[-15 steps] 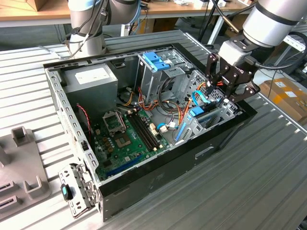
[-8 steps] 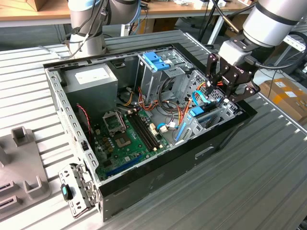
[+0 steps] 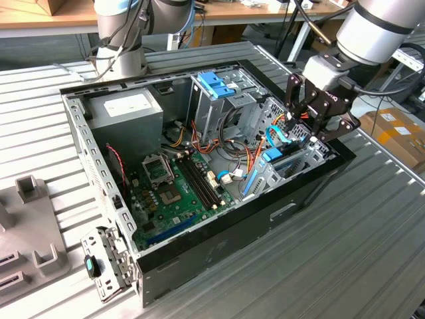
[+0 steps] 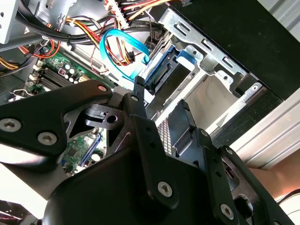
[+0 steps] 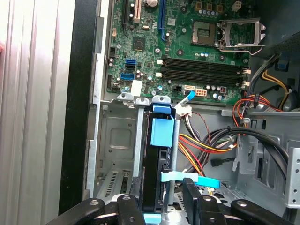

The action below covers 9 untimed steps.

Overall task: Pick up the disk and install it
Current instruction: 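Insert the second disk wire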

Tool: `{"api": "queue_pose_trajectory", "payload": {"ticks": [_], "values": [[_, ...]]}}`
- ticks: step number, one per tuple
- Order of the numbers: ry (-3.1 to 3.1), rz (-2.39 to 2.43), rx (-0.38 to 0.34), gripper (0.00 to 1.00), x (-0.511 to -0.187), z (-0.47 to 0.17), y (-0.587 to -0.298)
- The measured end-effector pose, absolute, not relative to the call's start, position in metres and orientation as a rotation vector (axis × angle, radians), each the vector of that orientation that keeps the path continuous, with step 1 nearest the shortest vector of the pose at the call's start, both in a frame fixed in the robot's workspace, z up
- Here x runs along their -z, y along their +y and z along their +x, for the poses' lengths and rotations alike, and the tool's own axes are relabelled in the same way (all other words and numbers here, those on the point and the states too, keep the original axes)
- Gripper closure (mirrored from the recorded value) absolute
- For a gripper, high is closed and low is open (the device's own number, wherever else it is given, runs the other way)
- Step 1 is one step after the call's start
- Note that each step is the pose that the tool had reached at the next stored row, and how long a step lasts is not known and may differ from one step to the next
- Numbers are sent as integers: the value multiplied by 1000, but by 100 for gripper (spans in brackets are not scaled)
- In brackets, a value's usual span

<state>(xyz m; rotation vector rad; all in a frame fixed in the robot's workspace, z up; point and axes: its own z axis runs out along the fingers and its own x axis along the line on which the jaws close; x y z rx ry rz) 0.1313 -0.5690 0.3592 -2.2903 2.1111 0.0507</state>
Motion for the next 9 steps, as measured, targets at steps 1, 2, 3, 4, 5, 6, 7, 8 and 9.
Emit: {"api": "queue_pose_trajectory", "payload": {"ticks": [1,2,3,4,5,6,7,8,9], "values": [[2111,-2290,-51,52,-360,131,-569],[2111,-2290,-51,52,-360,131,-569],[2111,-2290,-51,52,-360,131,-569],[2111,-2290,-51,52,-361,131,-569],[2111,-2290,-51,52,-362,131,-569],[2111,-2290,-51,52,-362,131,-569],[2111,-2290,-51,52,-363,131,-569],[2111,-2290,-51,52,-363,131,-569],[2111,-2290,-51,52,-363,131,-569]]}}
